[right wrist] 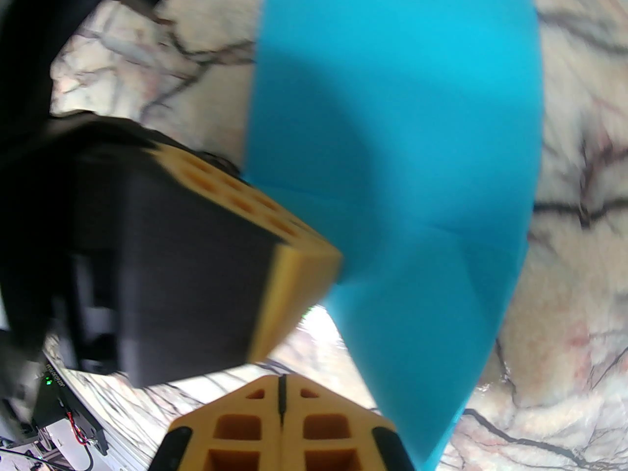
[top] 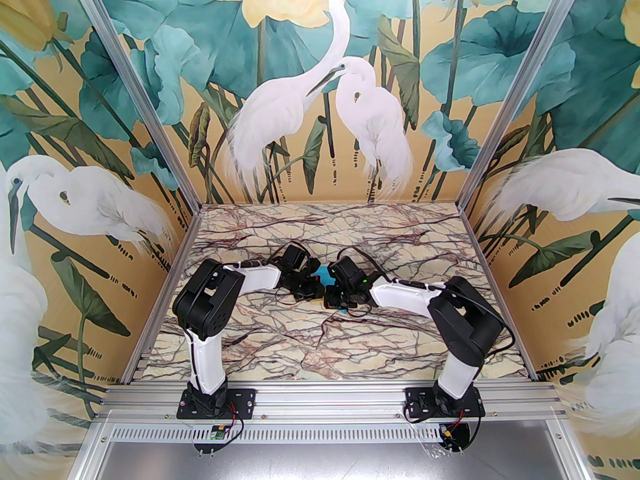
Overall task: Fold a paper plane with a square sheet of paper (fold left side to right side)
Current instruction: Third fold the triangle at the center of the table.
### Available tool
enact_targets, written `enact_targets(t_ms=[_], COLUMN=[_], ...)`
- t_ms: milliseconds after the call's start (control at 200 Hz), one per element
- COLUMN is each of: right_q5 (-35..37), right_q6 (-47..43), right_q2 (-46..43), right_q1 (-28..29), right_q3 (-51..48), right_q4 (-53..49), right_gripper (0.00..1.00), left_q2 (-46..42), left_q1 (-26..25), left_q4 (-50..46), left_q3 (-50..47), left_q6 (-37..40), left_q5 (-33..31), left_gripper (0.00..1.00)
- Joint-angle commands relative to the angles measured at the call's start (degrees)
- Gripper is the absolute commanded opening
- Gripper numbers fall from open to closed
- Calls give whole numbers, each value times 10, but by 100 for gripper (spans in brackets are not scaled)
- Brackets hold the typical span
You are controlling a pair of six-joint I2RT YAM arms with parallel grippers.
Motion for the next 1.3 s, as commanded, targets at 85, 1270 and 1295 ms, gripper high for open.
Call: enact_targets(t_ms=[85,1270,1295], right_q5=[20,-2,-3], right_q6=[17,13,15], right_q2=[6,7,7], right_q1=[1,-23,-24], right_q3=[-17,-33,-34], right_q4=[1,-52,-54], right_gripper=[0,0,0], left_q2=[16,15,15], left_q1=[-1,-1,-1], left_q4=[-45,-53,-53], left_q3=[-9,-12,-12], left_q6=[15,20,19], left_q5=[-46,-57,-57], left_gripper=[0,0,0])
